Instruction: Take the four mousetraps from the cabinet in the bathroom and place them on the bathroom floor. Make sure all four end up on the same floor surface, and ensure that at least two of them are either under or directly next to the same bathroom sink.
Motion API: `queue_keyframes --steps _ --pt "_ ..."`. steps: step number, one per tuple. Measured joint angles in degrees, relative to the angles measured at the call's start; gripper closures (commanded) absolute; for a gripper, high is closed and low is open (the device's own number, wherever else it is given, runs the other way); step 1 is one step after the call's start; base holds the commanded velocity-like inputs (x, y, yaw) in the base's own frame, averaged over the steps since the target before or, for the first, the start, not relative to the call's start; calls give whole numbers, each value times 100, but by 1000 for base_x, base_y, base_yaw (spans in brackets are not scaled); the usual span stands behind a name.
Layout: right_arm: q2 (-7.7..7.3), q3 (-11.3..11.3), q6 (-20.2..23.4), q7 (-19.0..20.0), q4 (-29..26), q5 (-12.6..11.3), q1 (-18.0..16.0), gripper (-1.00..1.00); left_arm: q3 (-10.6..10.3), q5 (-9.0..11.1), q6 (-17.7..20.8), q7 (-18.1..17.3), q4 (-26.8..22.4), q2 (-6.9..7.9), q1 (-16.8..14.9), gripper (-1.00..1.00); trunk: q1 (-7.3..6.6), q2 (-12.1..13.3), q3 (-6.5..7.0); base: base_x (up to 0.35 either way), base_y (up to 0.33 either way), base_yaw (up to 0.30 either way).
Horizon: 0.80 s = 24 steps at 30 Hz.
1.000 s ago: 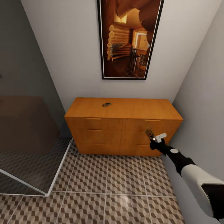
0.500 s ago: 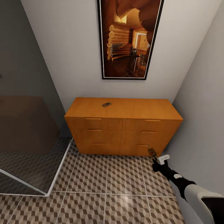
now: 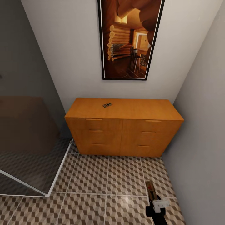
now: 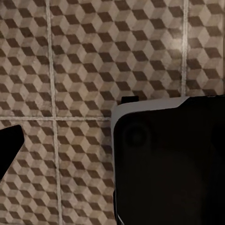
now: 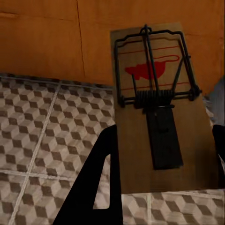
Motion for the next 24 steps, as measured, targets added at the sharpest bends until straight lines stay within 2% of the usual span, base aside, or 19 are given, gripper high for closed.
queue_keyframes --steps 3,5,7,10,12,14,16,17,18,19,20,21,24 --pt "117 -3 -286 -397 0 -11 232 100 3 2 2 6 -54 -7 0 -100 0 0 0 0 0 0" --pt "259 -1 -687 -768 1 -8 524 100 9 2 4 8 -90 -14 0 -100 0 0 0 0 0 0" --pt "324 -5 -924 -988 1 -13 679 100 12 4 6 9 -101 -22 0 -100 0 0 0 0 0 0" --pt "413 -13 -931 -1525 -1 -12 854 100 14 5 18 18 -261 -56 0 -100 0 0 1 0 0 0" --pt "430 -13 -933 -1915 -8 -8 899 100 14 7 63 26 -604 -76 0 -100 0 0 1 0 0 0" --pt "438 -9 -933 -2220 -12 1 923 100 14 10 281 28 -1066 -84 0 -100 0 0 1 0 0 0" --pt "437 -9 -934 -2417 -15 2 937 100 13 9 1039 22 -1781 -87 -1 -100 1 0 1 0 0 0" --pt "437 -3 -934 -2444 -16 9 939 100 15 12 1313 18 -1987 -85 0 -100 0 0 1 0 0 0" --pt "434 -3 -934 -2480 -16 7 942 100 13 10 1871 11 -2388 -83 -1 -100 1 0 1 0 0 0" --pt "433 1 -934 -2494 -17 11 943 100 13 12 2156 8 -2612 -82 -2 -100 0 0 1 0 0 0" --pt "431 2 -934 -2513 -17 10 944 100 7 10 2641 4 -3034 -81 -8 -100 0 0 2 0 0 0" --pt "430 4 -933 -2520 -17 12 945 100 4 13 2891 4 -3278 -80 -8 -100 0 0 1 0 0 0" --pt "422 7 -933 -2535 -17 12 946 100 -7 9 4093 2 -4698 -90 -21 -100 1 1 3 0 0 0"
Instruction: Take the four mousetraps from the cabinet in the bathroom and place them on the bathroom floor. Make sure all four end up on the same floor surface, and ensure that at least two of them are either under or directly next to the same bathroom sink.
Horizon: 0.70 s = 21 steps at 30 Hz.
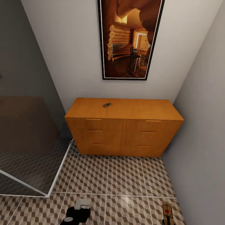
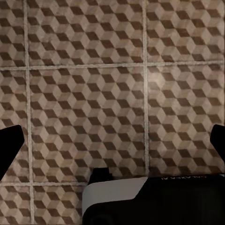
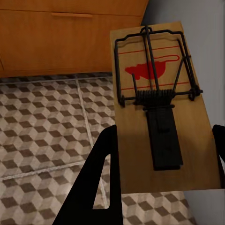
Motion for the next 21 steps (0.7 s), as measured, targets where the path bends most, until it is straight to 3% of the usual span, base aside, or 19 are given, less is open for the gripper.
queue_keyframes --steps 5,10,11,12,13,17,18,21 --pt "-2 6 0 -2 0 2 0 100 -1 3 1338 0 -1488 -33 -56 -100 0 0 0 0 0 0" --pt "-3 7 0 -3 0 1 1 100 -3 -14 2738 2 -2712 -239 -542 -100 0 0 0 0 0 0" --pt "-3 9 1 1 -5 3 1 100 -4 -9 3256 8 -2918 -323 -991 -100 -1 -1 0 0 0 0" --pt "-3 11 1 3 -6 3 0 100 -4 -23 3503 9 -2951 -348 -1504 -100 1 1 0 0 0 0" --pt "-3 12 1 4 -7 2 1 100 -4 -18 3597 11 -2939 -356 -1687 -100 0 0 0 0 0 0" --pt "-3 14 0 6 -8 2 0 100 19 -20 3881 27 -2459 -389 -3147 -100 0 1 1 0 0 0" --pt "-3 15 1 6 -8 3 1 100 24 -13 3893 27 -2378 -390 -3344 -100 0 0 0 0 0 0" --pt "-3 15 3 6 -9 3 0 100 192 -26 3934 167 -1551 -395 -4579 -100 0 1 0 0 0 0"
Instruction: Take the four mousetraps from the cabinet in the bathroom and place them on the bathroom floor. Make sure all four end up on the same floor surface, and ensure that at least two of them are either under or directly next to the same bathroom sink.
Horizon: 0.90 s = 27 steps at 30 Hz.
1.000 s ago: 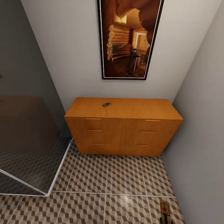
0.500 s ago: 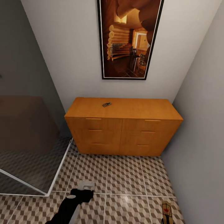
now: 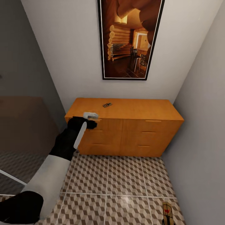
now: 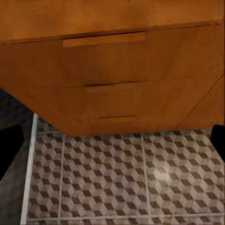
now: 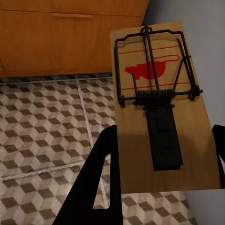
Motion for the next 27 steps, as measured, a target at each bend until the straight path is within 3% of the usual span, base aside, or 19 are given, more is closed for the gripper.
queue_keyframes --steps 3,9,12,13,14,16,18,19,21,22,27 --pt "0 1 3 0 0 0 0 100 117 25 16 92 122 -1 -342 -100 -1 -1 -1 0 0 0" --pt "0 1 3 0 0 0 0 100 162 66 72 74 -369 13 -488 -100 -1 0 -1 0 0 0" --pt "6 1 5 0 0 1 0 100 141 66 81 -119 -611 116 -502 -100 -1 -1 -1 0 0 0" --pt "7 2 4 0 0 1 0 100 129 64 81 -302 -708 202 -506 -100 -1 -1 -1 0 0 0" --pt "8 3 4 0 0 1 0 100 112 61 81 -712 -853 346 -510 -100 -1 -1 -1 0 0 0" --pt "8 3 4 3 0 1 0 100 101 85 79 -1027 -942 465 -511 -100 -1 0 -1 0 0 0" --pt "8 7 5 6 0 3 0 100 85 82 76 -1746 -1061 754 -512 -100 -1 0 -1 0 0 0" --pt "8 8 5 7 0 6 0 100 67 76 74 -1938 -1083 831 -512 -100 -1 0 -1 0 0 0" --pt "8 8 7 8 0 8 1 100 -46 66 68 -2537 -1132 1124 -512 -100 -1 0 -1 0 0 0" --pt "8 8 9 8 0 9 0 100 -131 43 58 -2890 -1152 1397 -512 -100 -1 0 -1 0 0 0" --pt "9 9 8 9 0 10 1 100 -214 67 55 -3127 -1144 1662 -512 -100 -1 0 -1 1 0 0"
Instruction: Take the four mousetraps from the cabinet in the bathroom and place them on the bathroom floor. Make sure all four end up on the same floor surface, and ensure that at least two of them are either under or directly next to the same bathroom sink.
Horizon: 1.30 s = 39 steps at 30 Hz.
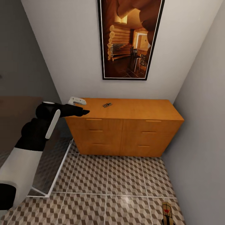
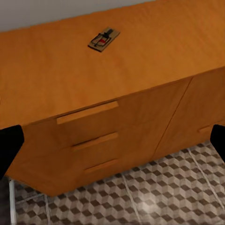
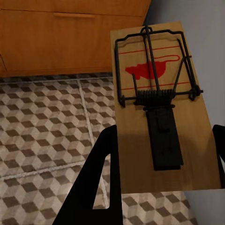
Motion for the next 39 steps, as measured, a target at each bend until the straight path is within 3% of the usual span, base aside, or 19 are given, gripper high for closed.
queue_keyframes --steps 12,29,39 --pt "47 -6 -3 -17 0 -6 0 100 -474 6 -10 -45 77 51 -1 -100 -3 0 -2 257 0 0" --pt "70 -9 -4 -18 0 -11 0 100 -509 -10 -43 -48 136 39 -5 -100 -3 0 -69 333 -27 0" --pt "79 -9 -4 -18 0 -11 0 100 -592 -14 -49 -51 166 24 0 -100 0 0 -160 57 -6 0"
